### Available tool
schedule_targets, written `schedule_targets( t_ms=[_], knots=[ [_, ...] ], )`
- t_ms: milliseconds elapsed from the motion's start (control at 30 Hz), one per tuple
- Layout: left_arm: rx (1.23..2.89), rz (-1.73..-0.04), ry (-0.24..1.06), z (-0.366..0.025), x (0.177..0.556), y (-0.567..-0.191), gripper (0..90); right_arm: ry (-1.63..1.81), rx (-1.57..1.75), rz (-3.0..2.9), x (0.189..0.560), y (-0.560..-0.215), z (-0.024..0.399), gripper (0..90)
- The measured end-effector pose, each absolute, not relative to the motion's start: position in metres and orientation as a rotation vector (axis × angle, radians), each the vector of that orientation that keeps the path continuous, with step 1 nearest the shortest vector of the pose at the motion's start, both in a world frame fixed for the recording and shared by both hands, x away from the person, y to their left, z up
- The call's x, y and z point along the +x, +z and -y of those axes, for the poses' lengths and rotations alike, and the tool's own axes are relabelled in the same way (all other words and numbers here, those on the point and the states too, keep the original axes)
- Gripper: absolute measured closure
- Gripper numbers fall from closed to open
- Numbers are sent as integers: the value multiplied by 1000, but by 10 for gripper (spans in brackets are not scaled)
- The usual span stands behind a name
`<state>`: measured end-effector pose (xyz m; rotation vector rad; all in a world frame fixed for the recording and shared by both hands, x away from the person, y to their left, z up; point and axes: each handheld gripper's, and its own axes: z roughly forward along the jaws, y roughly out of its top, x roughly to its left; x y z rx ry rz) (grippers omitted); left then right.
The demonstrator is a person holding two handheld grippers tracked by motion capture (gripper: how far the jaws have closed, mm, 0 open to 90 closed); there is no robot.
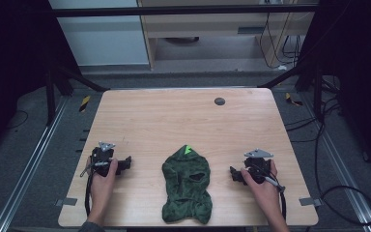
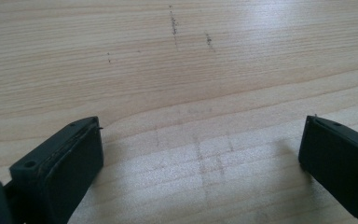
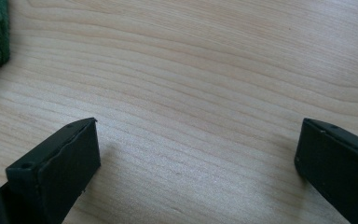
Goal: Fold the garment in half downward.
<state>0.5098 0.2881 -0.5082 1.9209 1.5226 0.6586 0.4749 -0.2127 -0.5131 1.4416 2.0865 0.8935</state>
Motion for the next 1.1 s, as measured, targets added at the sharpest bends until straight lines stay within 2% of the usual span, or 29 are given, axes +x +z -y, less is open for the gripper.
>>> schedule_targets(
  t_ms=[367, 467, 533, 567, 633, 700, 733, 800, 867, 900, 933, 967, 1000, 1033, 1100],
  knots=[
    [1959, -1477, 627, -279, 504, -507, 2, 894, 1444, -2085, 475, -513, 213, 3],
    [1963, -1441, 591, -272, 500, -504, 32, 898, 1449, -2088, 474, -509, 210, 123],
    [1966, -1420, 574, -270, 499, -503, 32, 894, 1432, -2090, 475, -508, 208, 125],
    [1961, -1364, 558, -264, 495, -499, 33, 903, 1402, -2102, 473, -503, 201, 186],
    [1974, -1331, 542, -261, 493, -496, 33, 914, 1386, -2109, 473, -501, 199, 207],
    [1988, -1270, 495, -250, 491, -486, 35, 977, 1345, -2136, 474, -492, 189, 290],
    [1988, -1270, 495, -250, 491, -486, 40, 977, 1345, -2136, 474, -492, 189, 290],
    [1993, -1233, 460, -242, 492, -480, 43, 1002, 1284, -2207, 480, -484, 176, 370],
    [2042, -1194, 453, -235, 494, -476, 53, 1005, 1276, -2223, 481, -482, 173, 392],
    [2074, -1166, 444, -229, 496, -474, 59, 1034, 1236, -2268, 484, -477, 163, 449],
    [2085, -1153, 432, -226, 498, -473, 59, 1034, 1236, -2268, 484, -477, 163, 449],
    [2102, -1118, 408, -216, 502, -471, 60, 1040, 1183, -2308, 487, -473, 154, 506],
    [2102, -1118, 408, -216, 502, -471, 64, 1040, 1183, -2308, 487, -473, 154, 506],
    [2128, -1082, 397, -208, 505, -470, 76, 1043, 1148, -2345, 490, -471, 147, 574],
    [2157, -1061, 395, -201, 509, -470, 127, 1055, 1132, -2367, 494, -468, 141, 648]
  ],
)
